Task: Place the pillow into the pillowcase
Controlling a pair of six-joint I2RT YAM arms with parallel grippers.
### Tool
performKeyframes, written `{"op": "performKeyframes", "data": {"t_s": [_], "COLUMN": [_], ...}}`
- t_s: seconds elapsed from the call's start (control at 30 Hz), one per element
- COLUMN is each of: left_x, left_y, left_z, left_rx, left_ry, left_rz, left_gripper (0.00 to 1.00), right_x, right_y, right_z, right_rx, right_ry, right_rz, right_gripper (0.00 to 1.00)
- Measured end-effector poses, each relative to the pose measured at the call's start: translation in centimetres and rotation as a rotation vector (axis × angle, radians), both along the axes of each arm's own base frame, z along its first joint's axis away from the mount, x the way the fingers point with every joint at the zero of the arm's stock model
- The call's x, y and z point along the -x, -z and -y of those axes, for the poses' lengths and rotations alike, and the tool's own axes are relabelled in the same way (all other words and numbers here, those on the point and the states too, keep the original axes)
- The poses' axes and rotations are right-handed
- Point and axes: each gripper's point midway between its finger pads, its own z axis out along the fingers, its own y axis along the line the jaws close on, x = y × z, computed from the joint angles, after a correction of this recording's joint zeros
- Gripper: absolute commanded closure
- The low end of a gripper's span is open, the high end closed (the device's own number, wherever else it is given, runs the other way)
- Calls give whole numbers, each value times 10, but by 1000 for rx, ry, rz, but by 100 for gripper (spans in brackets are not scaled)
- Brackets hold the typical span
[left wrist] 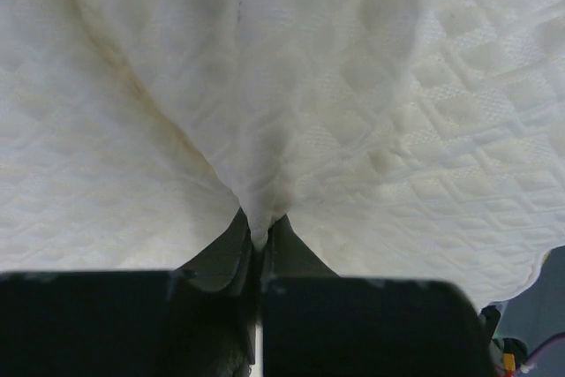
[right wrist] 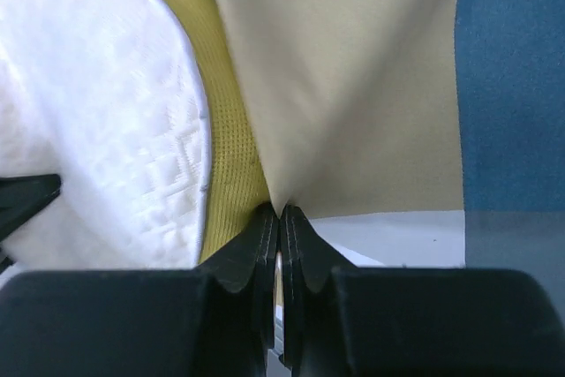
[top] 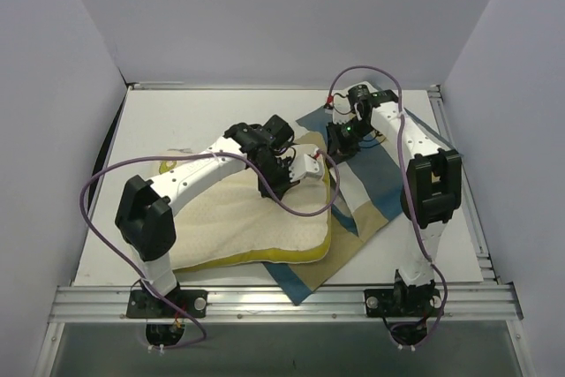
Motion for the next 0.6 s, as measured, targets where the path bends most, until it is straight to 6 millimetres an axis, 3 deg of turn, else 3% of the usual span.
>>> {"op": "performKeyframes", "data": {"t_s": [0.13, 0.4, 0.6], "left_x": [-16, -5, 1], "left_y": [-22, 32, 46], "left_z": [16, 20, 17], "left_rx": [30, -68, -74], "left_ry": [-17, 31, 28], "left_rz": [58, -35, -64], "left_gripper": [100, 100, 100], "right_x": [5, 5, 15], "right_y": [-2, -22, -25], "right_z": [-6, 0, 3], "right_rx": [-9, -24, -32], "right_ry": [-18, 0, -4], "right_rz": [2, 56, 56], "right_gripper": [100, 100, 100]}}
